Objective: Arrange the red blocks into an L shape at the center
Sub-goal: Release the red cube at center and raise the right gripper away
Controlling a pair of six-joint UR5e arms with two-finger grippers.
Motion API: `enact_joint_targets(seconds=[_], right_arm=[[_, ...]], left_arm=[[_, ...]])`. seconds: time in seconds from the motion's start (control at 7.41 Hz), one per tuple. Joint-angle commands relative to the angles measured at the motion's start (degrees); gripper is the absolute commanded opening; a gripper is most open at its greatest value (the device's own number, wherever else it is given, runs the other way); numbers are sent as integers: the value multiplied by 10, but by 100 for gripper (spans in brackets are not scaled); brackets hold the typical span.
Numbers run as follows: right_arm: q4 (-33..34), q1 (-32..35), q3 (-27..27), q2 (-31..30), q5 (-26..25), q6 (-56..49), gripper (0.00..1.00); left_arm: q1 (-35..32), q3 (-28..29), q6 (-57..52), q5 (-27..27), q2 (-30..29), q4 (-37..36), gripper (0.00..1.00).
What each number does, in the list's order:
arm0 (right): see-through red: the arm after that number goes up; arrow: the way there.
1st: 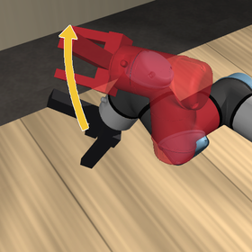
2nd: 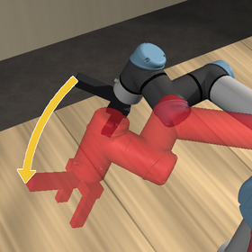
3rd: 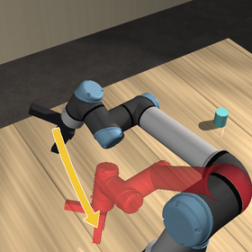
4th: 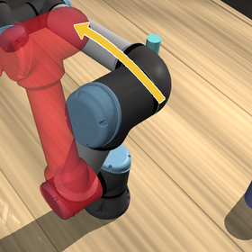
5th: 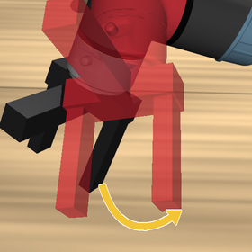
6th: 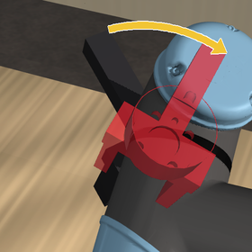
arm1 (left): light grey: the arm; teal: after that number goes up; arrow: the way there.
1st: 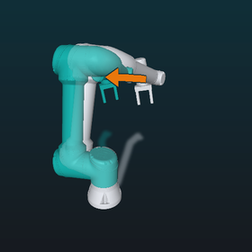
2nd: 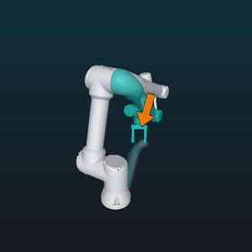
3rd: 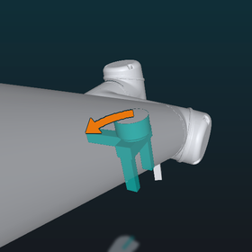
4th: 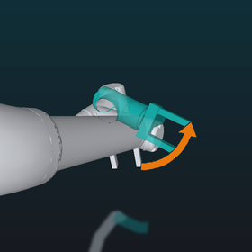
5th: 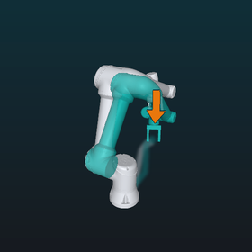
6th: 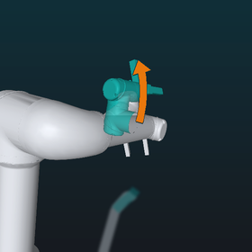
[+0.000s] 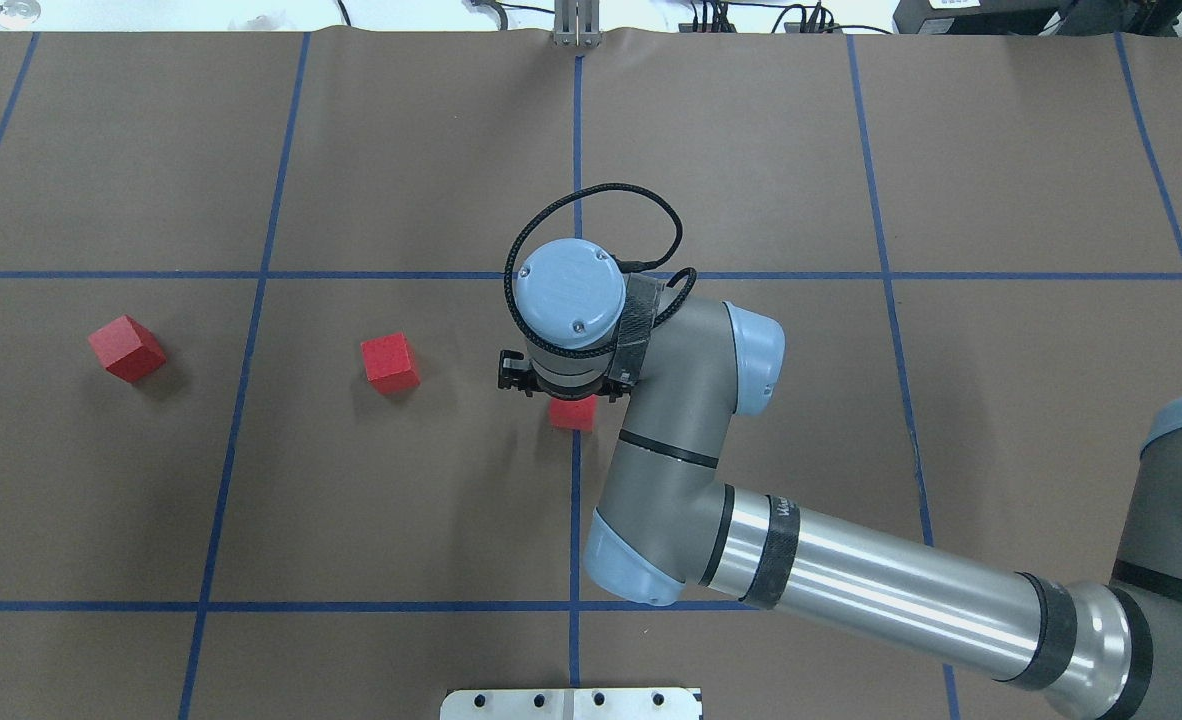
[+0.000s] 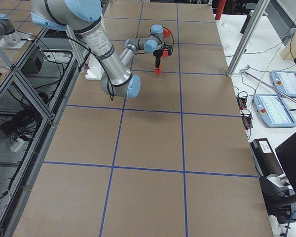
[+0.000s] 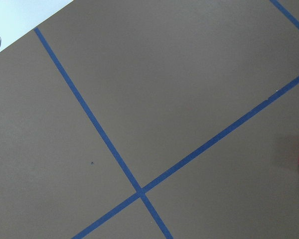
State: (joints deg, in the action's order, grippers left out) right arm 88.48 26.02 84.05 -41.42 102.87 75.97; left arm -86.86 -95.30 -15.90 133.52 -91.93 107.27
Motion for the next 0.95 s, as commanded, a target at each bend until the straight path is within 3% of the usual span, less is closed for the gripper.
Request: enact_joint_targets(seconds=[0.0,0.27,0.54,0.81], right_arm=[[29,57,41,-19,39,-4,99],[48,146,129,-97,101,-116,99],[48,249,133,-152,159,-264,99],[47,363,132,-224,234,-446,99]], left_arm=[[23,-17,87,1,-23,19,100],[110,-32,245,-1,-67,43,100],[204,-47,451,-11,-111,43,100],[312,-53,640,-93,-169,38,100]])
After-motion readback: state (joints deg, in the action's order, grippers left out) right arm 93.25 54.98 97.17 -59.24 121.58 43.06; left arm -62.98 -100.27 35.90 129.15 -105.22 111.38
